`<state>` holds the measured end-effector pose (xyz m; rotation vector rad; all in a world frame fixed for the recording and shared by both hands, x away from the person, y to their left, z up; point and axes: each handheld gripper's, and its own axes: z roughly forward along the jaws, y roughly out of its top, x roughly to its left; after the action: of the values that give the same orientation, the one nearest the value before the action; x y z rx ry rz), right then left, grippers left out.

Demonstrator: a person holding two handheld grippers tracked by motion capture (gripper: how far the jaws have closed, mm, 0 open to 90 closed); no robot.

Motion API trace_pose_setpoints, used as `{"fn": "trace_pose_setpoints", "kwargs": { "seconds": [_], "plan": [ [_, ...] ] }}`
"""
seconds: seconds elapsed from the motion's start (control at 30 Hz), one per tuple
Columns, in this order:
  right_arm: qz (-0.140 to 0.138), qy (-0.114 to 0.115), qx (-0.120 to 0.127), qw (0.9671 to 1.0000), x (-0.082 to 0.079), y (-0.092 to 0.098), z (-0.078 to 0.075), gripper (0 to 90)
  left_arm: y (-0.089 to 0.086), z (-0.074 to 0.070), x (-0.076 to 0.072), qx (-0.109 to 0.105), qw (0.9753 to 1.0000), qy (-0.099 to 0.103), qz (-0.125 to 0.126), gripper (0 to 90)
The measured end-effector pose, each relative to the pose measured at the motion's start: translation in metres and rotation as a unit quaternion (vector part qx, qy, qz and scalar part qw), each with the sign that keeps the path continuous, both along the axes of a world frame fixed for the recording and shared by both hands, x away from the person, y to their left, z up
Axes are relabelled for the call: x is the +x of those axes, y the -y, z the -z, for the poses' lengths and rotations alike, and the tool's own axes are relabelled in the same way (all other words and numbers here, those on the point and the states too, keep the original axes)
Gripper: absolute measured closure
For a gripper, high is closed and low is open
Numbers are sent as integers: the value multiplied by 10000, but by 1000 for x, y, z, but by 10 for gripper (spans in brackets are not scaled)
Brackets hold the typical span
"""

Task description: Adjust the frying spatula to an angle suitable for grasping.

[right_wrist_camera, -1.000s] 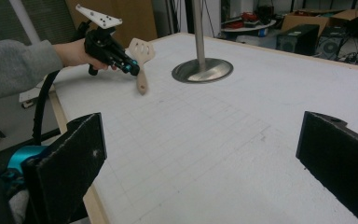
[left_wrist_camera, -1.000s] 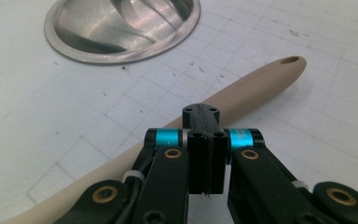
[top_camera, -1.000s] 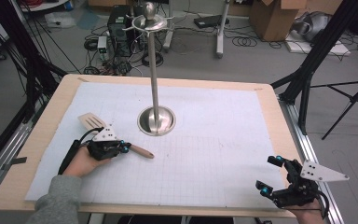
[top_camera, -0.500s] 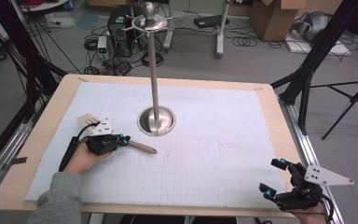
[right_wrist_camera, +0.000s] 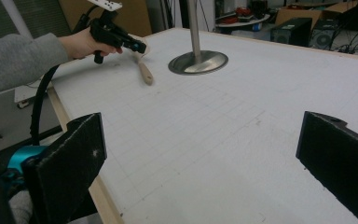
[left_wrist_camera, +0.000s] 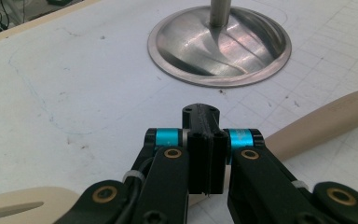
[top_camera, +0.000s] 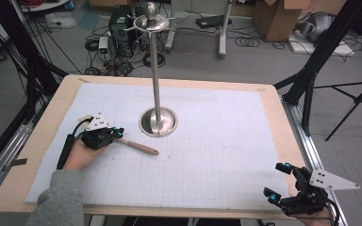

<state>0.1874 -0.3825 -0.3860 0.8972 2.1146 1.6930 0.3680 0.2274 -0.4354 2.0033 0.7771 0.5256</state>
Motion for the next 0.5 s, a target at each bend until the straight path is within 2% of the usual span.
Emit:
{"fn": "trace_pose_setpoints", "kwargs": {
  "seconds": [0.3,0.5],
  "plan": [
    [55,6,-18,10000,-4,4,1,4,-6,4,8,37,10000,-50,-54,896],
    [45,-14,-25,10000,-5,4,1,4,-7,8,11,145,9998,-98,-117,896]
  ]
}}
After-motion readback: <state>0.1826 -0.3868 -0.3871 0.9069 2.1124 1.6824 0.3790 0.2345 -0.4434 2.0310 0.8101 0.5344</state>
